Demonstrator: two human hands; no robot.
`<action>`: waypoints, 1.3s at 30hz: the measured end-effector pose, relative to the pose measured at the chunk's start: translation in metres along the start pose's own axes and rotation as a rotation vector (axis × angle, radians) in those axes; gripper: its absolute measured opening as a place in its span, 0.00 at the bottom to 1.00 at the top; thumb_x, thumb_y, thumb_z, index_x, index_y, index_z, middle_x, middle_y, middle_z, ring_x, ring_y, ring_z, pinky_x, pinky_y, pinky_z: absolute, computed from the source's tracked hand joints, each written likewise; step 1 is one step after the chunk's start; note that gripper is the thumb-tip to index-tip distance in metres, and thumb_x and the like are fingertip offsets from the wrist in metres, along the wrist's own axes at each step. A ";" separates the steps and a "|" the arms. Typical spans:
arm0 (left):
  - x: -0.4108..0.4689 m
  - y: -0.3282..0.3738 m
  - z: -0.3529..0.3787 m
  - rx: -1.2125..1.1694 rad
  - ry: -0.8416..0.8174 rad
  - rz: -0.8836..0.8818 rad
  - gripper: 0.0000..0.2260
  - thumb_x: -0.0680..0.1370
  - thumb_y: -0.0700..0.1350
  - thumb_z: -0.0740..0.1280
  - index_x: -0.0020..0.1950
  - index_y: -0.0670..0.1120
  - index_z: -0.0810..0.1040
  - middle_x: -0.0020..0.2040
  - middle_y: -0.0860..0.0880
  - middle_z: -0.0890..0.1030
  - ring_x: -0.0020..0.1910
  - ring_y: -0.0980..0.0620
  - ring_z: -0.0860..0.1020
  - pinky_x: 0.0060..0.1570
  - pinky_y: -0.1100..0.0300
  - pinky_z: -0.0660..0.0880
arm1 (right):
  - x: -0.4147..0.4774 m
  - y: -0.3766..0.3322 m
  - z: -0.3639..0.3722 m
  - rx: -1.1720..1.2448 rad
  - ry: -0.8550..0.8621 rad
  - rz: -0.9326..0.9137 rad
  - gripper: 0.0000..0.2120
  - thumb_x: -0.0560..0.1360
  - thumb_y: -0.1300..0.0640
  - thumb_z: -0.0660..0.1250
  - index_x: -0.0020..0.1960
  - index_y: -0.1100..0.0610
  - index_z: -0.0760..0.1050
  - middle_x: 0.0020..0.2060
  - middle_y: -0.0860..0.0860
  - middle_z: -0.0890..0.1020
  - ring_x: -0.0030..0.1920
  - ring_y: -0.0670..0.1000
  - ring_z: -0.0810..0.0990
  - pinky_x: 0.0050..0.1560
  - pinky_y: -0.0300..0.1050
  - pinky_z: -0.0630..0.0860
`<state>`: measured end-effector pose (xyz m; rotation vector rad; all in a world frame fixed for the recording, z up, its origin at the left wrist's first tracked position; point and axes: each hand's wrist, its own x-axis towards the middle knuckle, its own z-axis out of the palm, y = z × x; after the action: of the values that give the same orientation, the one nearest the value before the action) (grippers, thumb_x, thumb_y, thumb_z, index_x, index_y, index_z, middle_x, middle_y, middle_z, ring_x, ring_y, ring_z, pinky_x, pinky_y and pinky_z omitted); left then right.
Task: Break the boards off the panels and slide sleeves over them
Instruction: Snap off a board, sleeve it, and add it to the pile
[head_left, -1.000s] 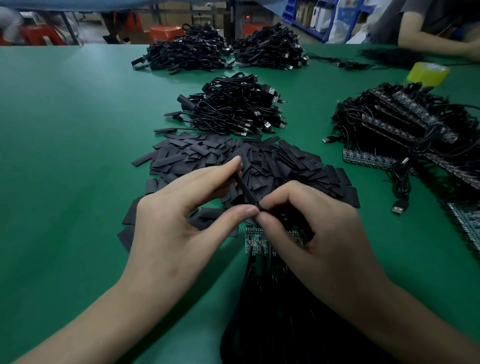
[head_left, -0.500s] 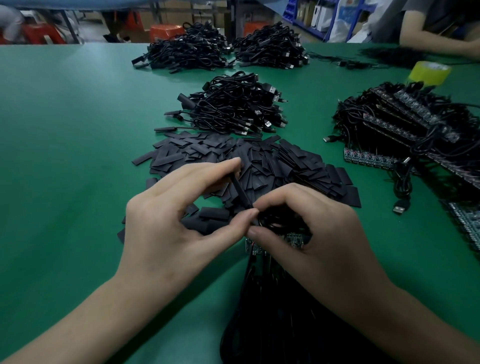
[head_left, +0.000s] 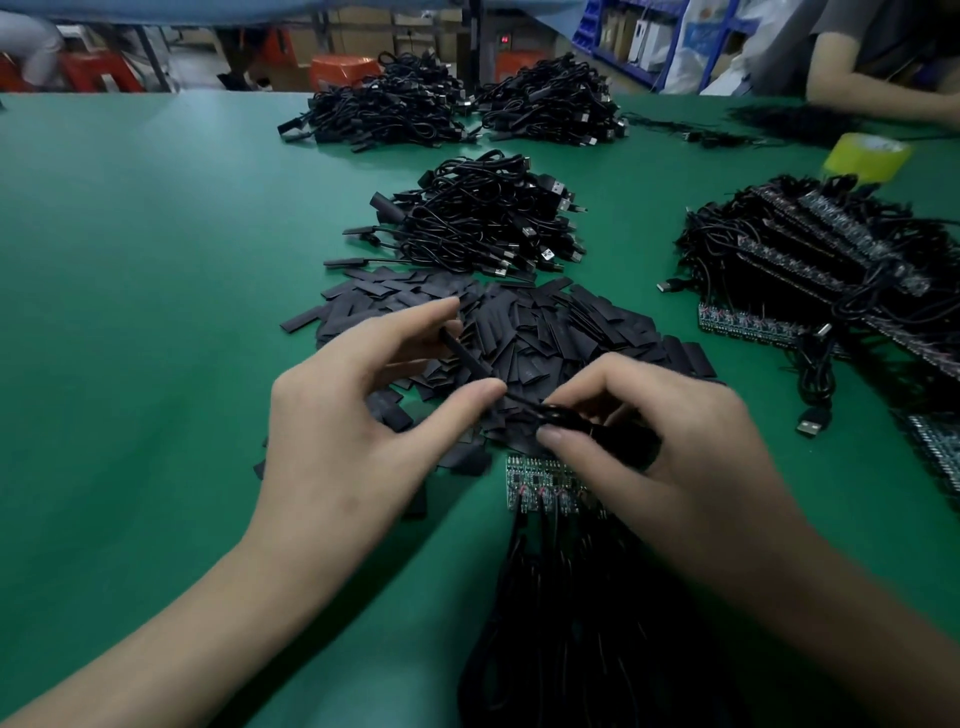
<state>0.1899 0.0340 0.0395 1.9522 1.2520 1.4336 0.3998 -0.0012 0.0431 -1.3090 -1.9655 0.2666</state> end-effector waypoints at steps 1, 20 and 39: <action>0.001 -0.001 0.000 0.000 -0.012 -0.031 0.25 0.71 0.57 0.76 0.66 0.52 0.80 0.55 0.59 0.84 0.55 0.62 0.82 0.61 0.61 0.77 | 0.003 0.001 -0.003 -0.033 0.012 0.008 0.05 0.76 0.46 0.70 0.47 0.47 0.78 0.40 0.36 0.80 0.42 0.41 0.80 0.41 0.34 0.74; -0.006 0.006 0.003 0.448 -0.677 -0.070 0.25 0.69 0.73 0.65 0.62 0.63 0.77 0.50 0.63 0.74 0.54 0.63 0.71 0.58 0.60 0.72 | 0.277 0.029 0.013 -0.497 -0.021 0.018 0.19 0.80 0.44 0.68 0.59 0.58 0.80 0.56 0.54 0.83 0.56 0.55 0.81 0.60 0.54 0.78; 0.001 0.011 0.003 -0.521 -0.467 -0.562 0.14 0.60 0.48 0.79 0.44 0.47 0.88 0.40 0.45 0.87 0.35 0.57 0.81 0.38 0.70 0.76 | 0.016 0.014 -0.012 0.372 -0.403 0.340 0.08 0.74 0.45 0.74 0.45 0.49 0.85 0.39 0.50 0.86 0.40 0.52 0.84 0.48 0.53 0.80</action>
<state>0.1966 0.0294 0.0468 1.3276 0.9708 0.8389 0.4149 0.0164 0.0516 -1.4069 -1.8709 1.0797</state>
